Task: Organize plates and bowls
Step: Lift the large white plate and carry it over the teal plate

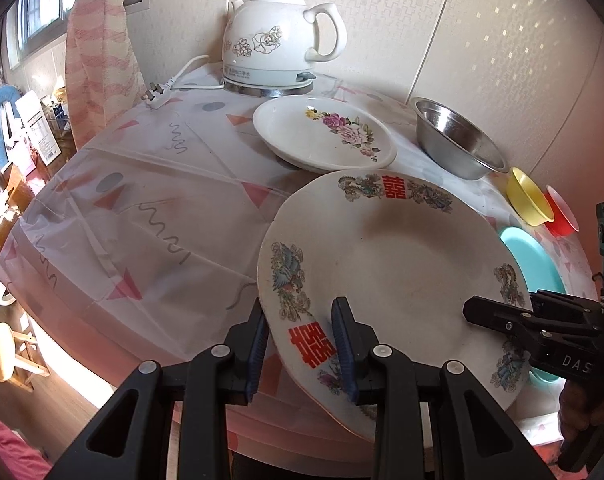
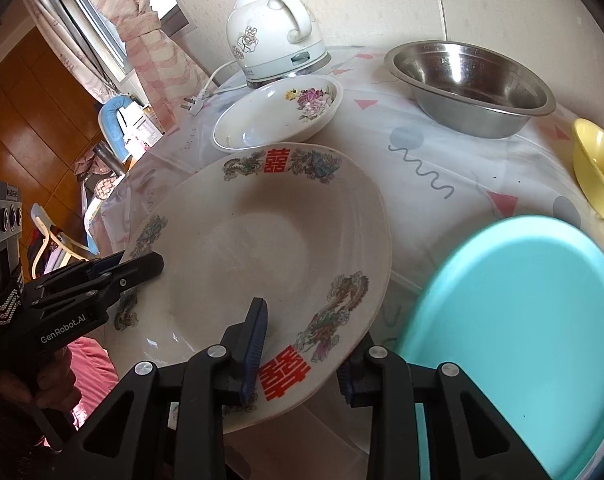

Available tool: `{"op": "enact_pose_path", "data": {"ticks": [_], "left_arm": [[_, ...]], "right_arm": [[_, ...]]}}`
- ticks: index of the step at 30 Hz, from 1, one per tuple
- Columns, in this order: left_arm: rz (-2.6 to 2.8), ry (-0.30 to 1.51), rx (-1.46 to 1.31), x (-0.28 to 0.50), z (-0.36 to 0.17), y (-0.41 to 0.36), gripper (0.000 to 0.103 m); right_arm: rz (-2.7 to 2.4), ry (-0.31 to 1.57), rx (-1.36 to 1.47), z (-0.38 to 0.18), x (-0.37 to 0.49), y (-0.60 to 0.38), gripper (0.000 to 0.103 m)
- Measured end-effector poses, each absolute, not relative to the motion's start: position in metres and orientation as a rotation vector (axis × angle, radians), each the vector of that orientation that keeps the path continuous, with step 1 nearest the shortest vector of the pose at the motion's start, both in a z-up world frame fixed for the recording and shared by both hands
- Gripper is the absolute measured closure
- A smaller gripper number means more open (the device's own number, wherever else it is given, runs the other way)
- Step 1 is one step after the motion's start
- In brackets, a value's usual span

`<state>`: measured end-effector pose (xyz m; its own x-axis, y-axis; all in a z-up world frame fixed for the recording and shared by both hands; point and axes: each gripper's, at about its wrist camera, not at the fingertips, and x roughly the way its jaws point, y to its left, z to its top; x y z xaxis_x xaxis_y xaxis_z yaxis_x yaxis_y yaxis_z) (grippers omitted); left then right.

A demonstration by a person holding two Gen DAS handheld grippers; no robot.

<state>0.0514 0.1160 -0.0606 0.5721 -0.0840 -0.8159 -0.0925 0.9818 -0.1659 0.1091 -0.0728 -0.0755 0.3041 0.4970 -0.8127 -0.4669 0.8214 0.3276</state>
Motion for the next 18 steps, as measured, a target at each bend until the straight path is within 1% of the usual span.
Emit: {"op": "enact_pose_path", "data": {"ticks": [7,12,18], "left_arm": [[0.002,0.95,-0.24,0.063,-0.063,0.124,0.07],[0.007,0.928,-0.195,0.059,-0.059,0.119,0.07],[-0.016,0.901,-0.166,0.051,-0.056,0.104,0.069]], "right_arm": [[0.631,1.093,0.015,-0.08,0.11,-0.071,0.072],[0.649,1.019,-0.018,-0.062,0.101,-0.07,0.072],[0.62,0.991,-0.049,-0.056,0.095,-0.081,0.072]]}}
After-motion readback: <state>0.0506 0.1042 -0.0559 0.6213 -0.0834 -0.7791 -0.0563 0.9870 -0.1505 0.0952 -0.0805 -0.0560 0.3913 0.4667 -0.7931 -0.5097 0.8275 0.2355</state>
